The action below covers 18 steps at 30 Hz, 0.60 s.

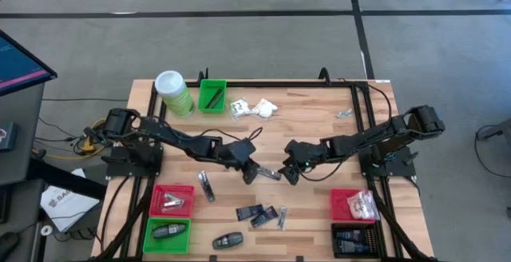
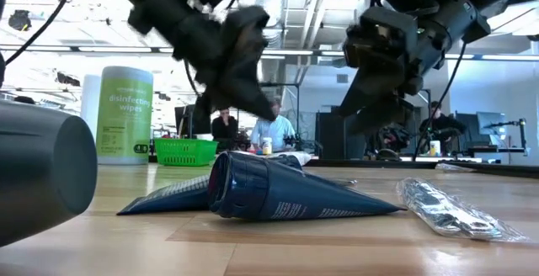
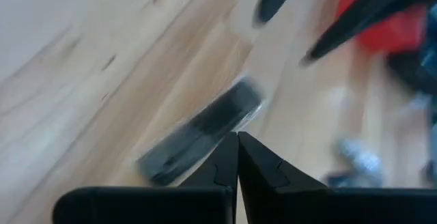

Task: Pick & Place Travel size toiletries
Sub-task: Put the black comb into the top green bin

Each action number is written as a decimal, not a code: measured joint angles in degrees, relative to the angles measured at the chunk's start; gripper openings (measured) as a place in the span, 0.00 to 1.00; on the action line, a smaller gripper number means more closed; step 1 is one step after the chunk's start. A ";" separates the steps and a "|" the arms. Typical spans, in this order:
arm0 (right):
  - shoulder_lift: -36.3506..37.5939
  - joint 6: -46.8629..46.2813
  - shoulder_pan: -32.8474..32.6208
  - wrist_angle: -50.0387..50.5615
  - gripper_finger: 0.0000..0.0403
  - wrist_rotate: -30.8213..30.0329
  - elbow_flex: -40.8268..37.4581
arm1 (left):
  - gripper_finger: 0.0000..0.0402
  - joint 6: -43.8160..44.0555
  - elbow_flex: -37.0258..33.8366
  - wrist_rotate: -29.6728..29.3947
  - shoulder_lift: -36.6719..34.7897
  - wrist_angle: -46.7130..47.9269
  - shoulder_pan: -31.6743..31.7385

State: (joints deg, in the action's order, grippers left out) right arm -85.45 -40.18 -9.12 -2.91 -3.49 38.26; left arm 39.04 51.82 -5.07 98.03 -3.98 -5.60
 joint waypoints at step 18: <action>-0.02 9.83 -1.69 -6.15 0.42 0.52 -0.02 | 0.00 -6.98 -10.57 9.96 1.19 -11.64 4.04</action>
State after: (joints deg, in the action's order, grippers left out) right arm -85.47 -30.35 -10.81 -9.06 -2.96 38.24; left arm 32.06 41.25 4.89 99.22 -15.62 -1.56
